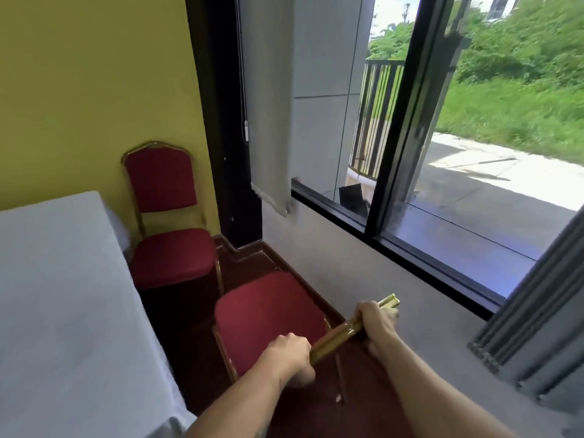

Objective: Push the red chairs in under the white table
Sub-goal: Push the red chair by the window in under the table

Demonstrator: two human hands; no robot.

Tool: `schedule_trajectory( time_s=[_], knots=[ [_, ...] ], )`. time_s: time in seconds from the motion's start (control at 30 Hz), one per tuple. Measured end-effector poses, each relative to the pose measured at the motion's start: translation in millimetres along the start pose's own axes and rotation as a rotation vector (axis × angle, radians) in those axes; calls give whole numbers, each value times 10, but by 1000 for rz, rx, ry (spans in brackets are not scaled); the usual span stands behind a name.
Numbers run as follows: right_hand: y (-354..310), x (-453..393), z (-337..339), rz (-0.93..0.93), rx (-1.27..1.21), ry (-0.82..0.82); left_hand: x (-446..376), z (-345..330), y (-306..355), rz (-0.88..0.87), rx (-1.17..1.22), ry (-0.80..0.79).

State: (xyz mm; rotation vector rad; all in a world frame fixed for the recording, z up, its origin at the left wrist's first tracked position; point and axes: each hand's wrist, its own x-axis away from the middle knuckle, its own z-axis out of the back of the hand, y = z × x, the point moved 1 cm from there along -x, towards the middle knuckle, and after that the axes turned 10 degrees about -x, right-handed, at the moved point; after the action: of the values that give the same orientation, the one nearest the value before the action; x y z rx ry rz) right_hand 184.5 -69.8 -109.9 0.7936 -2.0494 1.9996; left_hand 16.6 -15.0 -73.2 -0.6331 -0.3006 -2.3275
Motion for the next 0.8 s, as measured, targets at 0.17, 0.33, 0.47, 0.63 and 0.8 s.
schedule_trajectory(
  time_s=[0.17,0.33,0.47,0.63,0.8],
  knots=[
    [-173,-326,-201,-29,76,-181,-239,89,107,81,13,-5],
    [-453,-732,-382,-78,182,-358,-524,254,328,211,106,-30],
    [-603,-1080,-591,-111,282,-475,-724,394,487,321,181,-23],
    [-722,-1366,-851,-102,374,-579,-905,532,590,407,271,-29],
    [-790,-1482,-953,-97,419,-580,-995,488,590,442,309,6]
  ],
)
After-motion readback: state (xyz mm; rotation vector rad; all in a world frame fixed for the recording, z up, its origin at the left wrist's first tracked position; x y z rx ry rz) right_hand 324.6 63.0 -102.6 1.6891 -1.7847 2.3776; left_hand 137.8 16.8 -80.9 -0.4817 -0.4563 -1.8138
